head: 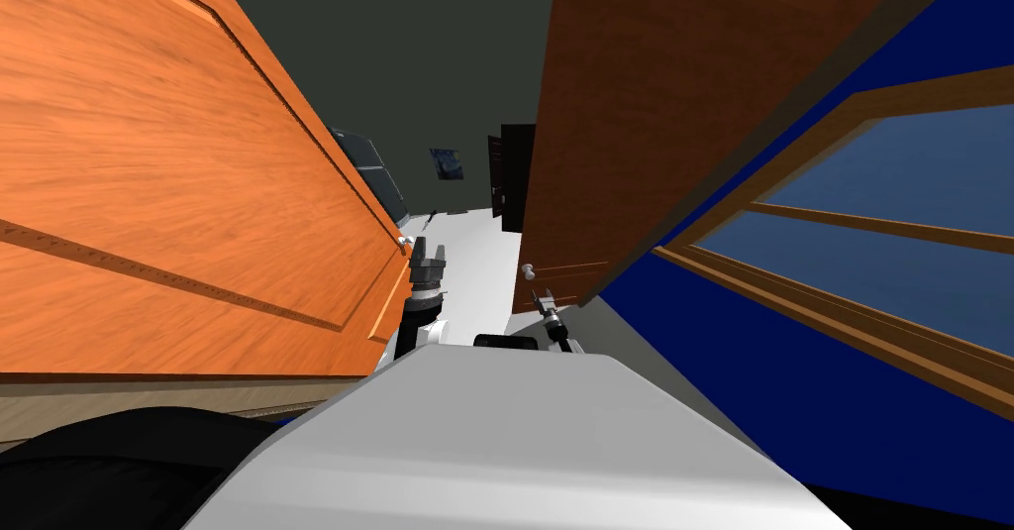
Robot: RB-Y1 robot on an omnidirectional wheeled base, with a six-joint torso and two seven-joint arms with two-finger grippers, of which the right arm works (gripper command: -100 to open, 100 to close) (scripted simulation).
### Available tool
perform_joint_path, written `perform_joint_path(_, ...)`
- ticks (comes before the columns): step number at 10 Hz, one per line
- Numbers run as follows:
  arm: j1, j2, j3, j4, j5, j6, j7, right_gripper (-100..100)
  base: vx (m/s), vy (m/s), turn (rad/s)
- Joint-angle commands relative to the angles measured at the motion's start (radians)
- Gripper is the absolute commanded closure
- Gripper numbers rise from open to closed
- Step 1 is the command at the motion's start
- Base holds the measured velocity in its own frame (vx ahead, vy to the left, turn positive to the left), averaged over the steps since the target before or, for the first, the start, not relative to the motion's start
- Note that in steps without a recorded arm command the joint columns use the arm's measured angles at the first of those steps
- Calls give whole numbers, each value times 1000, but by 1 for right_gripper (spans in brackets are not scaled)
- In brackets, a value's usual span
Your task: Push the door open
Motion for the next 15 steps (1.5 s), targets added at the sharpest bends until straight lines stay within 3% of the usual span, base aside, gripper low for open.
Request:
perform_joint_path(1, 10, 12, -5, -7, 19, 1, 49, -100, -34, 10, -41)
perform_joint_path(7, 53, 63, -19, -53, 87, 17, 190, -100, -39, 5, -44)
perform_joint_path(8, 51, 57, -19, -48, 81, 14, 176, -100, -14, 1, -5)
perform_joint_path(9, 48, 27, -21, -46, 81, 14, 182, -100, 75, 26, 16)
perform_joint_path(11, 43, 4, -24, -42, 78, 14, 184, -100, 170, 51, 20)
perform_joint_path(13, 38, 1, -28, -37, 76, 14, 187, -100, 209, 49, 15)
perform_joint_path(15, 32, 25, -32, -32, 73, 15, 190, -100, 228, 33, 20)
